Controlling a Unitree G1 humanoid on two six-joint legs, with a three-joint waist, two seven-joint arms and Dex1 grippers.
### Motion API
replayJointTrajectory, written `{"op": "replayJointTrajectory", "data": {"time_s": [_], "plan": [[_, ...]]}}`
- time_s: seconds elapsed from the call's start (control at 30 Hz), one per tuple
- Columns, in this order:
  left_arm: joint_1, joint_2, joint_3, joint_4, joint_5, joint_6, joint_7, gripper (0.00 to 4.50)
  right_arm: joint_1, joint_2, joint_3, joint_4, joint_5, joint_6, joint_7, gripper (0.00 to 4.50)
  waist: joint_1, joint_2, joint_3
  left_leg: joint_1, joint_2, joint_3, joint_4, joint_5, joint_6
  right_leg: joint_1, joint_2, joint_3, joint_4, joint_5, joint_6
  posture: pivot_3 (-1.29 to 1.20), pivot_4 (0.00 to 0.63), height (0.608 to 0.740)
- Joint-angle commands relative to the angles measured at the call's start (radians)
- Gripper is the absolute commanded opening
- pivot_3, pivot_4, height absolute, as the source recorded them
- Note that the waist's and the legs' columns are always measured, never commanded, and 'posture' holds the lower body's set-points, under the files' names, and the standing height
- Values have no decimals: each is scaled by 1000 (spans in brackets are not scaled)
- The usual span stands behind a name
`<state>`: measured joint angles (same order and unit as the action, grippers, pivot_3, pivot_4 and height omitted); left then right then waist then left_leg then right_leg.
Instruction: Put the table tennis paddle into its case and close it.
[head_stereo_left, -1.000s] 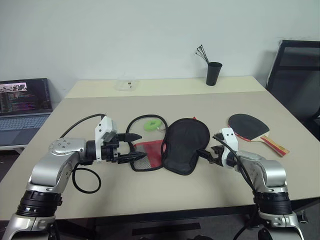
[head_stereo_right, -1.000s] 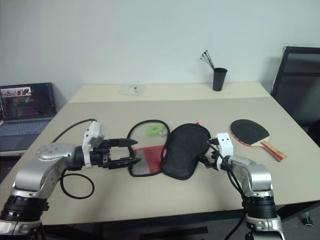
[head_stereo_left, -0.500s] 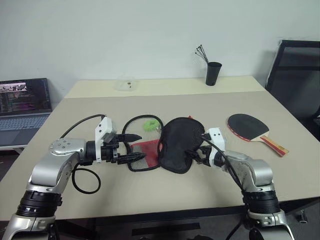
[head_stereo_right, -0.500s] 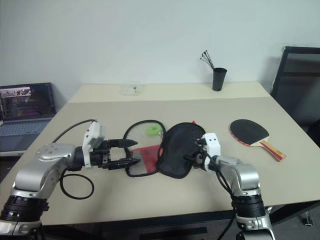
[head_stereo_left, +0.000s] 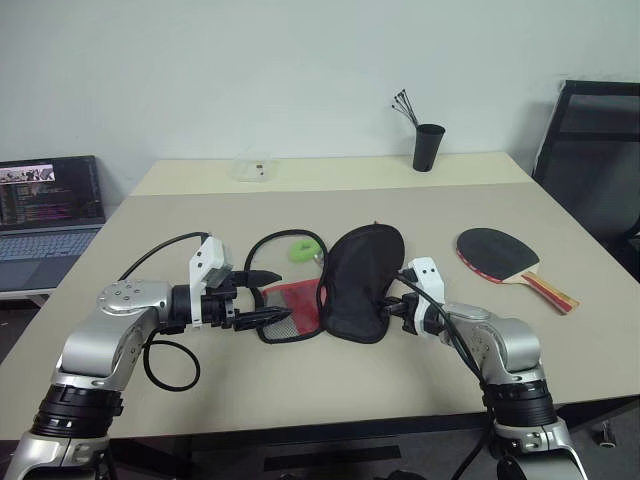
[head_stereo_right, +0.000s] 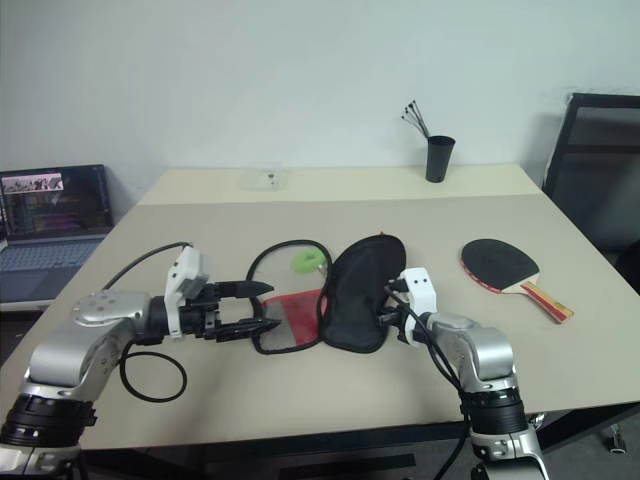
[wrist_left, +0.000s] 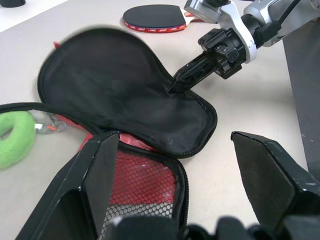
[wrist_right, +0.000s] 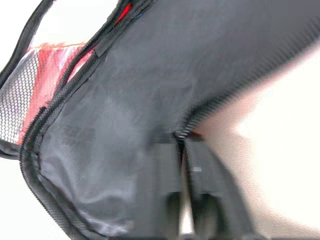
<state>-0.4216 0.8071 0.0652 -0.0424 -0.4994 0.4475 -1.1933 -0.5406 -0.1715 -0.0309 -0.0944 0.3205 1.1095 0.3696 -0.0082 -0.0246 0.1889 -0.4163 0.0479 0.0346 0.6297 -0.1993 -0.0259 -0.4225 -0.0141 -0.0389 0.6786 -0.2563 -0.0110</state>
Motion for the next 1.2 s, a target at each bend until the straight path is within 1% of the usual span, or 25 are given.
{"op": "replayJointTrajectory", "data": {"time_s": [0.03,0.3,0.5,0.63,0.77,0.8,0.83,0.93,1.1,1.2], "plan": [[-4,7,17,-48,-15,-13,-12,3910,-11,-34,-50,-17,37,25,10,12,0,0,0,0,0,0,0,0,0,0,0,0,0,0,0,0,150,740],[-20,-1,0,-56,-11,-9,-22,3910,-11,-169,-113,-19,80,74,51,12,1,0,0,0,0,0,0,0,0,0,0,0,0,0,0,0,150,740],[-31,-9,-14,-48,-8,-11,-26,3910,-20,-266,-100,7,83,65,98,12,3,0,0,0,0,1,0,0,0,0,0,0,0,0,0,0,150,740],[-41,-15,-22,-40,-5,-12,-27,3910,-47,-290,-54,46,68,32,121,12,2,0,0,0,0,1,0,0,0,0,0,0,-1,0,0,0,150,740],[-45,-20,-27,-41,-3,-11,-29,3910,-76,-283,-36,97,55,5,119,12,1,0,0,0,0,1,0,0,0,0,0,0,-1,0,0,0,150,740],[-45,-20,-28,-42,-4,-11,-29,3910,-78,-284,-33,104,51,-1,118,401,1,0,0,0,0,1,0,0,0,0,0,0,-1,0,0,0,150,740],[-45,-20,-27,-43,-4,-11,-29,3910,-79,-288,-27,108,47,-8,121,605,1,0,0,-1,0,1,0,0,0,0,0,0,-1,0,0,0,150,740],[-41,-21,-26,-49,-6,-7,-25,3910,-78,-307,-7,111,29,-48,130,1676,1,0,0,-1,0,1,0,0,0,0,0,0,-1,0,0,0,150,740],[-33,-23,-22,-61,-12,-1,-18,3910,-77,-378,10,116,-12,-135,163,3403,2,0,0,-1,-1,1,0,0,0,0,0,0,-2,0,0,0,150,740],[-28,-21,-20,-77,-20,8,-17,3910,-86,-452,-49,125,-3,-183,202,4469,2,-1,0,-1,-1,1,0,0,0,0,0,0,-2,0,0,0,150,740]]}}
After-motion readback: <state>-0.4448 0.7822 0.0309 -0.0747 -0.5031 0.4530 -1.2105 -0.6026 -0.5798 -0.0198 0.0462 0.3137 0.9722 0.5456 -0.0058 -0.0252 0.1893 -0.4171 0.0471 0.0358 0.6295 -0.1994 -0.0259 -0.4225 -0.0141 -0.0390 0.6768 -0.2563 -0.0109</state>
